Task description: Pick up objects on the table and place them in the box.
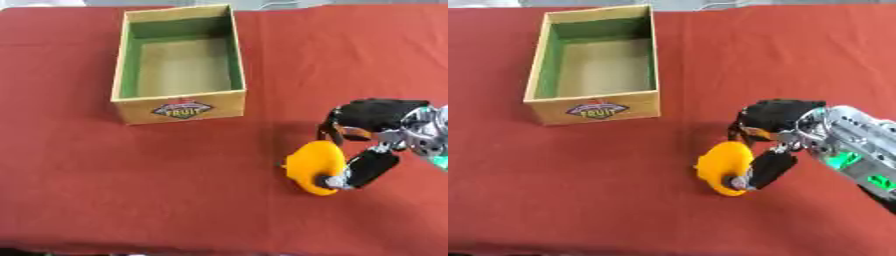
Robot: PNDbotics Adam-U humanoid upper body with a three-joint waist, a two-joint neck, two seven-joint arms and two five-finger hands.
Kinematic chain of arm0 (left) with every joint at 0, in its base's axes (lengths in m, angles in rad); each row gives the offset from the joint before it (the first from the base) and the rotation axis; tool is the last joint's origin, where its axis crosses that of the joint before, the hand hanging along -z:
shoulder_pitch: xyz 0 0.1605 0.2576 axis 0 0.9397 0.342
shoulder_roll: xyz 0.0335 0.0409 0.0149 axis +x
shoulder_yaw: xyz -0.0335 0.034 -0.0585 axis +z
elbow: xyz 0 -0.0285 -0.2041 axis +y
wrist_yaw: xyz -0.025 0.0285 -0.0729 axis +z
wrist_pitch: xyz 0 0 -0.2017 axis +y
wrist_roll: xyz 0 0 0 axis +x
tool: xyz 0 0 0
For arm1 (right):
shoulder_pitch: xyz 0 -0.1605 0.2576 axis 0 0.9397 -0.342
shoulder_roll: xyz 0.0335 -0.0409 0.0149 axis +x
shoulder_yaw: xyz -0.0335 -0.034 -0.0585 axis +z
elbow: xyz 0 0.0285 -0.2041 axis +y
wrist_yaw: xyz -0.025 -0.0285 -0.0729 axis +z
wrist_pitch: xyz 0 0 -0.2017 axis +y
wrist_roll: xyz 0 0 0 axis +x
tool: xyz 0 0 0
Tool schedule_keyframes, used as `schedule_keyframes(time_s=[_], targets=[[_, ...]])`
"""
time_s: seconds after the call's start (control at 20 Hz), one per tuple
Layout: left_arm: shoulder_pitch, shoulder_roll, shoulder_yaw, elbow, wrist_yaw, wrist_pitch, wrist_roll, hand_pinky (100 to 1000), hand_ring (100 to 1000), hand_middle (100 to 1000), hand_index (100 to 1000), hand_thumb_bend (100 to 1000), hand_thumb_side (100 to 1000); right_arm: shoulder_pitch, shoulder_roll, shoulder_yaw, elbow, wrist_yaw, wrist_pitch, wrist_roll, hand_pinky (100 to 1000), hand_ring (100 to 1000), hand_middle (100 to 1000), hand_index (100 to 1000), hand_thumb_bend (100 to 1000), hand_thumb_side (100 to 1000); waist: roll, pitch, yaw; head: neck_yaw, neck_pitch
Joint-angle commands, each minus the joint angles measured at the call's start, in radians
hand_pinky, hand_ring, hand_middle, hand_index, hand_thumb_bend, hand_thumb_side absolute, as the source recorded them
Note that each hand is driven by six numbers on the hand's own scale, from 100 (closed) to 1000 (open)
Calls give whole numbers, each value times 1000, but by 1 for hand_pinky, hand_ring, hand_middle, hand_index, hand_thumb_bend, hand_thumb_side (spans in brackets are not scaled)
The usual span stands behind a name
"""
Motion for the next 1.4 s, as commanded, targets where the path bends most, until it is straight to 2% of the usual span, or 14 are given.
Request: schedule_keyframes(time_s=[0.05,0.1,0.15,0.25,0.35,0.4,0.45,0.55,0.85,0.9,1.2,1.25,1.3,1.4], targets=[[-13,19,6,-19,1,-1,-4,575,602,660,802,137,904,-18,-12,-25,-14,1,41,-76,715,698,428,601,206,508,-1,-18,1,-2,-11],[-13,19,6,-19,0,-2,-5,575,602,660,802,136,904,-19,-11,-23,-14,0,51,-98,710,692,421,593,180,490,-1,-18,1,-2,-11],[-13,19,6,-19,0,-2,-5,575,602,660,802,136,904,-20,-10,-22,-14,-2,59,-116,693,676,406,575,109,428,-2,-18,0,-2,-12],[-13,19,6,-19,0,-1,-6,575,602,661,802,137,904,-22,-9,-22,-16,-8,72,-151,677,659,396,561,100,371,-2,-18,0,-2,-12],[-12,19,6,-19,0,-1,-7,575,602,661,802,137,904,-22,-9,-21,-16,-15,78,-174,677,659,396,561,100,371,-2,-18,0,-2,-12],[-12,19,6,-19,0,-1,-7,575,602,661,803,143,889,-23,-9,-20,-16,-17,79,-181,648,641,389,541,100,499,-2,-18,0,-2,-12],[-12,19,6,-19,0,-1,-7,575,602,661,803,137,904,-27,-7,-24,-20,-22,82,-193,639,633,384,534,100,171,-3,-19,-1,-2,-12],[-12,19,6,-19,0,-1,-8,575,602,661,803,136,904,-37,-6,-32,-29,-39,95,-213,632,633,393,543,100,100,-3,-20,-3,-1,-11],[-12,19,6,-19,1,-1,-8,575,602,661,804,135,904,-54,-8,-45,-49,-75,126,-227,630,632,423,581,100,100,-4,-22,-6,0,-10],[-11,19,6,-19,1,-1,-9,574,602,660,804,130,904,-58,-5,-49,-52,-79,130,-228,639,646,459,632,100,123,-3,-24,-6,-1,-12],[-7,18,4,-19,2,1,-11,574,602,660,804,131,903,-163,21,-80,-73,-128,179,-244,647,647,470,651,100,154,-2,-32,-3,-6,-19],[-7,18,3,-19,2,1,-11,574,603,660,804,132,906,-181,25,-83,-74,-131,185,-248,647,646,467,649,100,243,-2,-33,-2,-6,-19],[-6,18,3,-19,3,1,-11,574,603,660,804,131,903,-201,31,-87,-74,-133,191,-254,648,646,466,650,100,163,-1,-34,-1,-7,-19],[-6,17,2,-19,3,2,-12,574,603,660,804,132,903,-239,45,-94,-70,-127,200,-269,651,647,465,651,100,170,-1,-36,2,-8,-19]])
